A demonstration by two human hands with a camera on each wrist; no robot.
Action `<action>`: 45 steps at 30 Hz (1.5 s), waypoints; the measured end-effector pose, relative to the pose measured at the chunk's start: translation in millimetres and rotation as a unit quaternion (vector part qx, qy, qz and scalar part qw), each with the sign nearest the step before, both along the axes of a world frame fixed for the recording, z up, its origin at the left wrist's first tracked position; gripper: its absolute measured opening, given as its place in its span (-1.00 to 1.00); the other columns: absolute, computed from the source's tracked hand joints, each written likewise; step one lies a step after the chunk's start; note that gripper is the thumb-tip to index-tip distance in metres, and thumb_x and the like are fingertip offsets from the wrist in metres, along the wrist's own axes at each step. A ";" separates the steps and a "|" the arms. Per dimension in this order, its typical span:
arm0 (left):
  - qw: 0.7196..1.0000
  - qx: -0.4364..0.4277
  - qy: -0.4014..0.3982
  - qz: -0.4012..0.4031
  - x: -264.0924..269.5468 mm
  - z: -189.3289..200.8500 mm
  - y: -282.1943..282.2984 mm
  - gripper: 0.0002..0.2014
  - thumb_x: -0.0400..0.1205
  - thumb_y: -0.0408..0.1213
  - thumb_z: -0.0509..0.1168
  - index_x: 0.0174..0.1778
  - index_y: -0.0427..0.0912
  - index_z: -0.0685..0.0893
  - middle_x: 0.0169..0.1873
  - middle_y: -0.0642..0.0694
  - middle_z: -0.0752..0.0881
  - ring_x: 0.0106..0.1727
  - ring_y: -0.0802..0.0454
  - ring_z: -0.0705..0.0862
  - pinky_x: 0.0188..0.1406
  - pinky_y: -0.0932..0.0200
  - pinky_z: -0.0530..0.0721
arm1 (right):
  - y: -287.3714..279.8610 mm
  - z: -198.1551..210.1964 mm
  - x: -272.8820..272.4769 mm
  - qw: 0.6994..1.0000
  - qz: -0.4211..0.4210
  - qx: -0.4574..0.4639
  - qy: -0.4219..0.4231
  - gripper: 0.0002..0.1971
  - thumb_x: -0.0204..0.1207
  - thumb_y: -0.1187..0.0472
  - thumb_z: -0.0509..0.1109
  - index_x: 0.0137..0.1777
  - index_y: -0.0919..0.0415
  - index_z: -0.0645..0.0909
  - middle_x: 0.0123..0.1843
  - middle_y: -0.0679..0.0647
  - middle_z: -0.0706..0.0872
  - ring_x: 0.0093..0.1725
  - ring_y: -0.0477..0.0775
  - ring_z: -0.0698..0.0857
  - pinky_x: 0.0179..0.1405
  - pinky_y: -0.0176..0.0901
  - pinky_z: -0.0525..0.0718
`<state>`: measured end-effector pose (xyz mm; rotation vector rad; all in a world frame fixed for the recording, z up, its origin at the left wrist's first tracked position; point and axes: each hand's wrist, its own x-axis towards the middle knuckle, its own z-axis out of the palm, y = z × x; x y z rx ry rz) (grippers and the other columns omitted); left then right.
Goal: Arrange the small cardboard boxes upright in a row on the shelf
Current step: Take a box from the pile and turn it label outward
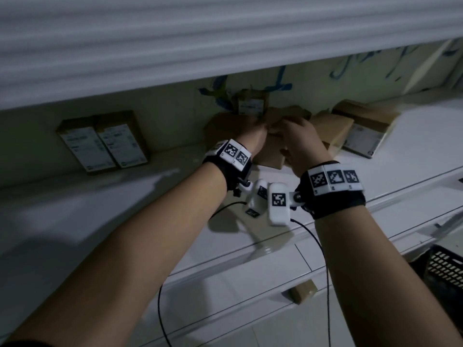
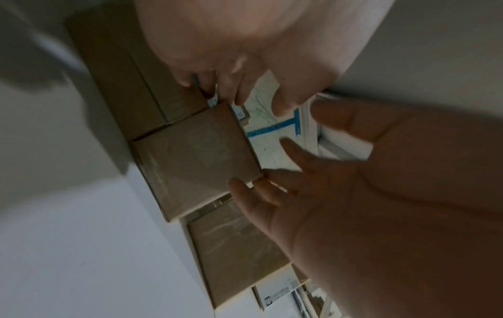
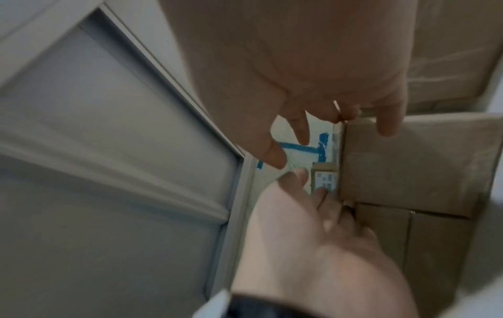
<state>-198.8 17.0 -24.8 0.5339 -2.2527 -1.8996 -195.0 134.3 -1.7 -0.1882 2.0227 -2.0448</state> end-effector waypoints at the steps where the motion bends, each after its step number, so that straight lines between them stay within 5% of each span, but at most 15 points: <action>1: 1.000 -0.012 0.002 0.007 2.9 1.9 1.4 -0.55 0.87 -0.23 0.08 0.62 -0.40 0.50 0.59 -0.39 0.56 0.60 -0.30 0.55 0.59 -0.08 0.53 | 2.2 -0.8 -1.0 1.000 -0.001 -0.018 -0.007 -0.75 0.62 0.26 0.41 0.26 0.25 0.73 0.08 0.12 0.82 0.00 0.02 0.77 -0.19 -0.20 0.64; 4: 0.999 0.027 0.007 0.033 13.9 9.5 -1.1 -0.57 0.79 -0.21 0.25 0.61 -0.19 0.56 0.45 -0.27 0.66 0.43 -0.23 0.65 0.33 -0.02 0.61 | 10.8 1.6 -5.6 0.998 -0.013 -0.046 -0.032 -0.90 0.69 0.26 0.35 -0.08 0.14 0.61 -0.14 0.05 0.67 -0.18 0.02 0.69 -0.05 -0.09 0.68; 6: 0.997 0.072 0.005 0.040 20.1 13.2 -7.8 -0.54 0.70 -0.21 0.35 0.55 -0.12 0.61 0.29 -0.19 0.75 0.27 -0.18 0.71 0.07 0.05 0.66 | 15.6 8.3 -5.1 0.994 -0.017 -0.087 -0.058 -0.98 0.67 0.19 0.36 0.00 0.11 0.60 -0.03 0.06 0.69 -0.08 0.08 0.73 0.05 -0.04 0.77; 7: 0.996 0.080 0.008 0.044 23.9 14.9 -10.3 -0.53 0.66 -0.19 0.39 0.53 -0.10 0.62 0.28 -0.19 0.77 0.27 -0.18 0.71 0.01 0.06 0.63 | 17.2 10.8 -5.3 0.994 -0.004 -0.089 -0.066 -0.84 0.61 0.14 0.39 0.14 0.12 0.63 0.08 0.08 0.71 -0.01 0.10 0.75 0.06 -0.03 0.81; 9: 0.996 0.083 0.022 0.033 33.2 19.4 -14.2 -0.44 0.56 -0.12 0.44 0.52 -0.03 0.62 0.35 -0.20 0.75 0.33 -0.20 0.71 0.08 0.03 0.66 | 19.2 16.2 0.7 0.992 0.006 -0.093 -0.087 -0.58 0.49 0.06 0.42 0.35 0.11 0.68 0.26 0.10 0.72 0.11 0.13 0.77 0.15 0.05 0.81; 11: 0.995 0.080 0.044 0.038 43.1 22.7 -18.5 -0.48 0.52 -0.14 0.43 0.45 0.02 0.67 0.35 -0.19 0.76 0.33 -0.21 0.73 0.10 0.02 0.69 | 21.4 20.5 6.6 0.991 0.000 -0.091 -0.093 -0.56 0.43 0.04 0.44 0.33 0.04 0.72 0.38 0.14 0.71 0.28 0.22 0.74 0.33 0.27 0.73; 14: 0.992 0.098 0.074 0.037 64.8 28.5 -22.3 -0.65 0.67 -0.32 0.34 0.37 0.04 0.71 0.35 -0.15 0.78 0.36 -0.21 0.73 0.05 0.04 0.66 | 25.2 23.9 16.7 0.994 0.002 -0.078 -0.082 -0.59 0.40 0.02 0.44 0.26 -0.01 0.79 0.39 0.12 0.75 0.34 0.25 0.74 0.32 0.46 0.70; 17: 0.988 0.115 0.099 0.012 89.1 34.7 -23.8 -0.59 0.72 -0.33 0.32 0.49 0.05 0.67 0.28 -0.02 0.82 0.29 -0.11 0.77 0.14 -0.07 0.72 | 27.7 26.2 26.6 0.994 -0.002 -0.080 -0.072 -0.63 0.43 0.03 0.46 0.23 0.10 0.75 0.23 0.19 0.80 0.23 0.28 0.79 0.23 0.45 0.72; 20: 0.981 0.146 0.126 -0.003 115.9 42.0 -22.5 -0.62 0.77 -0.38 0.28 0.47 0.02 0.68 0.25 -0.03 0.84 0.29 -0.12 0.79 0.28 -0.26 0.72 | 29.3 25.5 34.9 0.992 0.010 -0.109 -0.057 -0.81 0.57 0.12 0.42 0.12 0.15 0.70 -0.05 0.16 0.80 -0.07 0.22 0.82 -0.09 0.23 0.83; 24: 0.976 0.129 0.176 0.000 144.2 43.8 -28.6 -0.59 0.77 -0.50 0.22 0.51 -0.11 0.65 0.45 -0.11 0.75 0.44 -0.13 0.73 0.41 -0.23 0.67 | 23.1 19.9 50.5 0.986 0.070 -0.146 -0.043 -0.89 0.67 0.17 0.36 -0.02 0.16 0.70 -0.34 0.03 0.82 -0.29 0.04 0.86 -0.01 0.27 0.85; 28: 0.966 0.142 0.214 -0.007 168.6 37.6 -45.4 -0.48 0.68 -0.68 0.08 0.35 -0.12 0.72 0.37 -0.03 0.78 0.51 -0.14 0.69 0.31 -0.01 0.68 | 0.7 16.0 69.6 0.984 0.094 -0.141 -0.044 -0.51 0.54 0.14 0.50 0.46 0.26 0.66 0.20 0.25 0.88 0.26 0.36 0.85 0.13 0.51 0.82; 31: 0.964 0.131 0.230 0.007 179.9 30.8 -59.4 -0.46 0.65 -0.70 0.03 0.51 -0.35 0.62 0.46 -0.29 0.72 0.55 -0.20 0.65 0.15 0.18 0.72 | -17.2 11.8 80.5 0.988 0.094 -0.118 -0.041 -0.18 0.40 0.05 0.67 0.67 0.17 0.50 0.37 0.22 0.82 0.33 0.30 0.82 0.11 0.48 0.83; 35: 0.966 0.098 0.238 0.024 198.4 25.0 -65.1 -0.46 0.66 -0.73 0.03 0.55 -0.45 0.57 0.46 -0.40 0.68 0.45 -0.07 0.72 0.27 0.34 0.70 | -38.6 7.7 90.3 0.992 0.097 -0.076 -0.038 0.01 0.27 -0.08 0.81 0.70 0.11 0.44 0.38 0.12 0.82 0.24 0.19 0.87 0.07 0.37 0.87; 40: 0.951 0.151 0.268 0.031 218.1 15.4 -78.2 -0.48 0.66 -0.69 0.07 0.54 -0.33 0.54 0.46 -0.33 0.68 0.37 -0.01 0.72 0.22 0.34 0.71 | -62.5 5.7 105.4 0.994 0.103 -0.041 -0.022 -0.15 0.35 -0.03 0.76 0.62 0.09 0.50 0.32 0.10 0.83 0.15 0.14 0.89 -0.22 0.06 0.90; 45: 0.908 0.213 0.321 0.166 233.2 6.3 -102.5 -0.45 0.62 -0.51 0.23 0.59 -0.24 0.53 0.39 -0.12 0.71 0.37 -0.03 0.72 0.40 0.04 0.63 | -76.1 2.2 110.2 0.971 0.125 -0.147 -0.140 -0.44 0.46 -0.10 0.56 0.48 -0.02 0.66 0.33 0.10 0.84 0.31 0.21 0.81 0.14 0.36 0.82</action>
